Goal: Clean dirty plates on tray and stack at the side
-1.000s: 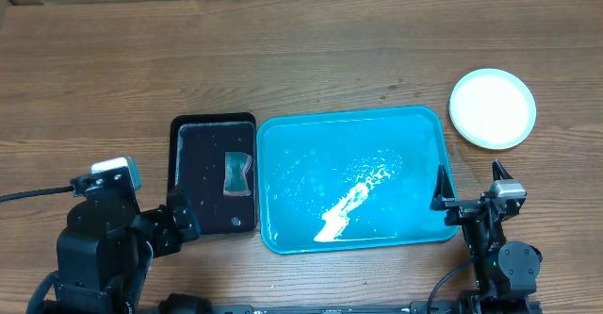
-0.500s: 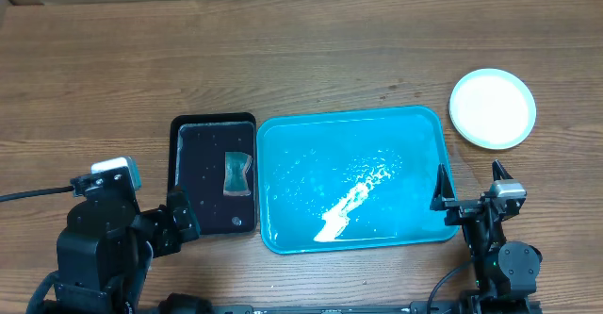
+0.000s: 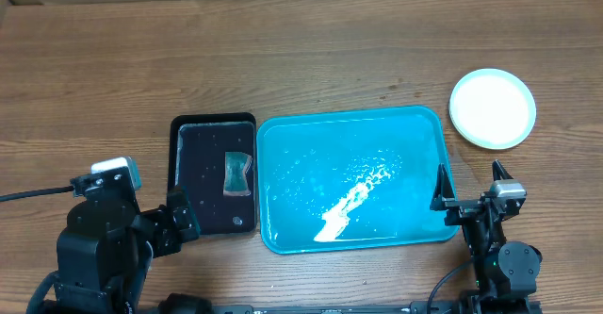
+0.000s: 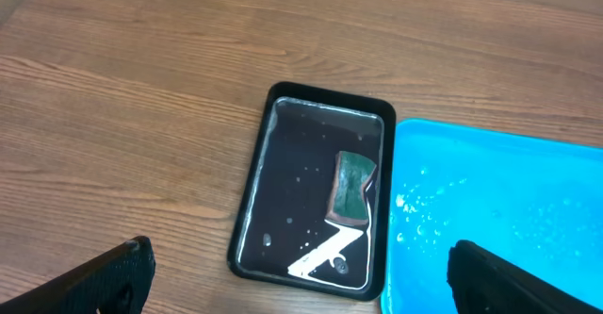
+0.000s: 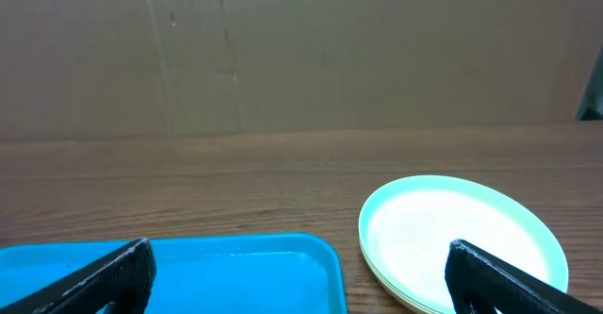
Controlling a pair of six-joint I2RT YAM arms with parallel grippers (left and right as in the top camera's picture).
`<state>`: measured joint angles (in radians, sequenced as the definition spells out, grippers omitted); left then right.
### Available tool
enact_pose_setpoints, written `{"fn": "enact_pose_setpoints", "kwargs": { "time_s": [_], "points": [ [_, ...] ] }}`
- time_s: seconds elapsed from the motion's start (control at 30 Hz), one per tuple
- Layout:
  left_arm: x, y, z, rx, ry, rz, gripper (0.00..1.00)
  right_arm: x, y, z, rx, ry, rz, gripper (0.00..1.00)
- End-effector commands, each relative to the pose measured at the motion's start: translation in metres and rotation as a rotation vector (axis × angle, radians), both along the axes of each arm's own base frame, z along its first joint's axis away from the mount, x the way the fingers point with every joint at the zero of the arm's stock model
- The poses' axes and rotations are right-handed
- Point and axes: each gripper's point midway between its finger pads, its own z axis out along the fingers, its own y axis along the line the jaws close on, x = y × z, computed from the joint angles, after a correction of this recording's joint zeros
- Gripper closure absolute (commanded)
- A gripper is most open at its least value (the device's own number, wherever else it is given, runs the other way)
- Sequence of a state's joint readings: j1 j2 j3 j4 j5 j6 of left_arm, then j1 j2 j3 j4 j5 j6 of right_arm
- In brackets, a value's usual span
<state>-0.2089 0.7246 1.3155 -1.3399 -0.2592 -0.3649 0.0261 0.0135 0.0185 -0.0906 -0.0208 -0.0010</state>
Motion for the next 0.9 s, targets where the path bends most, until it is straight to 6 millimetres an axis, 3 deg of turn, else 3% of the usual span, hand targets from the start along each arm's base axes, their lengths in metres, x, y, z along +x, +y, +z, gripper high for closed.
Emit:
{"fn": "enact_pose_setpoints", "kwargs": {
  "time_s": [0.0,0.17,0.33,0.43,0.57,0.87],
  "points": [
    [-0.003,0.002,0.000,0.004,0.009,0.012,0.00,0.000,-0.002,-0.001,-0.007,-0.007,-0.012,0.00],
    [-0.001,0.002,0.001,0.001,-0.005,0.015,0.00,0.000,-0.002,-0.001,-0.007,-0.007,-0.012,0.00],
    [0.028,-0.003,0.027,-0.028,-0.252,0.003,0.00,0.000,-0.002,-0.001,-0.007,-0.007,-0.012,0.01],
    [0.038,-0.005,0.029,-0.061,-0.403,0.006,0.00,0.000,-0.002,-0.001,-0.007,-0.007,-0.012,0.00],
    [0.046,-0.008,0.010,-0.106,-0.544,-0.008,0.00,0.000,-0.002,-0.001,-0.007,-0.007,-0.012,0.00],
    [0.064,-0.011,-0.063,-0.264,-0.736,-0.013,0.00,0.000,-0.002,-0.001,-0.007,-0.007,-0.012,0.00]
  ]
}}
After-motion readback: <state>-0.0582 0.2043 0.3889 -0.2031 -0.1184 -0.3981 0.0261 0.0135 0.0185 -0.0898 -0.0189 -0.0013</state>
